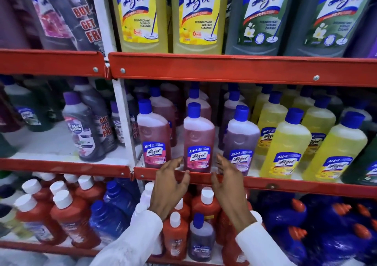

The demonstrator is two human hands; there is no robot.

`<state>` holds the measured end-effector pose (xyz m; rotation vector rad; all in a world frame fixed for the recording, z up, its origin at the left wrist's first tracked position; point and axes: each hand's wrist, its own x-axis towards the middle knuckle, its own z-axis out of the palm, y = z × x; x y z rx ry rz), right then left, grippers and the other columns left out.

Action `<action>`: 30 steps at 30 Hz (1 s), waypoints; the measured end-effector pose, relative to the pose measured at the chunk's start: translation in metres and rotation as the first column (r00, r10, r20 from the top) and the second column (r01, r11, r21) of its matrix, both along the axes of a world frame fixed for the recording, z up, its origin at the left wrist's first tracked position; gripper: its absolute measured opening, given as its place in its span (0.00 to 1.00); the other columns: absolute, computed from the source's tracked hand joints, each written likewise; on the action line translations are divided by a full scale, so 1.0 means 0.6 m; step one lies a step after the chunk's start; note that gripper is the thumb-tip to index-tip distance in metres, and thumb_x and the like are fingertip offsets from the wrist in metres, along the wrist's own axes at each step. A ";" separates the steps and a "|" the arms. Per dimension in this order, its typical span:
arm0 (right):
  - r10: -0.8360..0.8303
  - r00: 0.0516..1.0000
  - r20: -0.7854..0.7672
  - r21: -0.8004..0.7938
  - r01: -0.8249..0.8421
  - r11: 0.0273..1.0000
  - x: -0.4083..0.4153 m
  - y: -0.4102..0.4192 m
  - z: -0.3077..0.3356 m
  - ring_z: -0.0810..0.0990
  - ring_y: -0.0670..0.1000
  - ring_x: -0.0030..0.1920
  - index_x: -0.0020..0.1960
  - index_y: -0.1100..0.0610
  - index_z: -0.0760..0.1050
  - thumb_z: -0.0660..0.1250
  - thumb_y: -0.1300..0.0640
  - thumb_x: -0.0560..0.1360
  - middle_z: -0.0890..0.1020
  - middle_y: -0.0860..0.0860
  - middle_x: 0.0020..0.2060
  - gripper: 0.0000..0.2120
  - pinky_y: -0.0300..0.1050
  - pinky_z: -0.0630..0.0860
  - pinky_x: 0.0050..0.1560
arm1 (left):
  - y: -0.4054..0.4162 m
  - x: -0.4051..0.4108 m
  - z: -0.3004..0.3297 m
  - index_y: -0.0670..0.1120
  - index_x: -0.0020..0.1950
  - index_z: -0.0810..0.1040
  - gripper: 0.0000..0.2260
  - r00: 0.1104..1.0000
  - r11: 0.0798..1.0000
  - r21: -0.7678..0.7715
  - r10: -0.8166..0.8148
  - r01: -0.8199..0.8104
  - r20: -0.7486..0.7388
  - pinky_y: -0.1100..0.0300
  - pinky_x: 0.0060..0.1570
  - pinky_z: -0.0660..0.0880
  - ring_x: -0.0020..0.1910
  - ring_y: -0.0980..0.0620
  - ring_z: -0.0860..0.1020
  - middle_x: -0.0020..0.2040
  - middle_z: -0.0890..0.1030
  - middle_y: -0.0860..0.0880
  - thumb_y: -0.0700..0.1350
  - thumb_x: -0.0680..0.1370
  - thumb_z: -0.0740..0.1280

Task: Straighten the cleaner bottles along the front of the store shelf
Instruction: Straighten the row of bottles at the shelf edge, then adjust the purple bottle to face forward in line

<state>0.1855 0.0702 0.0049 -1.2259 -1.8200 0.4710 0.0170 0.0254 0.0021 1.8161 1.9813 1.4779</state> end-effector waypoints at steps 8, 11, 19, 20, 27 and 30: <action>0.043 0.999 0.015 -0.099 -0.041 0.994 -0.012 0.015 0.004 0.83 0.49 0.60 0.70 0.53 0.74 0.73 0.66 0.70 0.84 0.49 0.61 0.29 0.51 0.79 0.64 | 0.010 -0.002 0.006 0.48 0.62 0.80 0.19 0.999 0.999 0.021 0.049 -0.049 -0.011 0.63 0.51 0.73 0.51 0.51 0.83 0.55 0.86 0.50 0.55 0.75 0.73; 0.065 0.998 -0.023 -0.122 -0.067 0.990 -0.008 0.016 0.002 0.84 0.47 0.59 0.69 0.52 0.74 0.73 0.66 0.70 0.85 0.48 0.60 0.29 0.51 0.80 0.63 | 0.017 -0.008 0.004 0.47 0.61 0.81 0.18 0.997 0.998 0.023 0.063 -0.062 -0.047 0.63 0.49 0.74 0.48 0.49 0.84 0.53 0.86 0.49 0.55 0.75 0.73; 0.054 0.997 -0.058 -0.133 -0.062 0.989 -0.006 0.013 0.005 0.83 0.44 0.57 0.70 0.53 0.75 0.74 0.65 0.71 0.84 0.45 0.59 0.28 0.43 0.79 0.62 | 0.020 -0.012 0.000 0.48 0.59 0.80 0.15 0.997 0.999 0.039 0.038 -0.036 -0.066 0.64 0.48 0.72 0.47 0.51 0.84 0.51 0.87 0.50 0.53 0.76 0.72; 0.054 0.997 -0.050 -0.128 -0.060 0.990 -0.006 0.013 0.005 0.83 0.44 0.58 0.70 0.53 0.75 0.74 0.65 0.71 0.85 0.46 0.59 0.28 0.44 0.79 0.63 | 0.020 -0.013 -0.002 0.48 0.59 0.80 0.14 0.997 0.999 0.038 0.038 -0.036 -0.064 0.65 0.47 0.72 0.47 0.52 0.84 0.51 0.87 0.51 0.53 0.76 0.71; 0.073 0.992 -0.102 -0.098 -0.083 0.992 -0.002 0.009 -0.004 0.82 0.45 0.61 0.71 0.54 0.73 0.74 0.64 0.72 0.83 0.47 0.62 0.29 0.48 0.79 0.64 | 0.021 -0.013 -0.011 0.48 0.58 0.80 0.14 0.997 0.999 0.033 0.044 -0.042 -0.056 0.64 0.47 0.73 0.46 0.53 0.83 0.50 0.86 0.51 0.53 0.76 0.71; 0.014 0.985 -0.173 -0.016 -0.017 1.000 0.007 -0.005 -0.017 0.83 0.42 0.59 0.69 0.53 0.76 0.73 0.63 0.73 0.84 0.46 0.60 0.25 0.41 0.79 0.62 | 0.016 -0.020 -0.007 0.47 0.57 0.80 0.13 0.997 0.999 0.026 0.039 -0.037 -0.059 0.65 0.47 0.73 0.45 0.54 0.83 0.50 0.86 0.51 0.52 0.76 0.71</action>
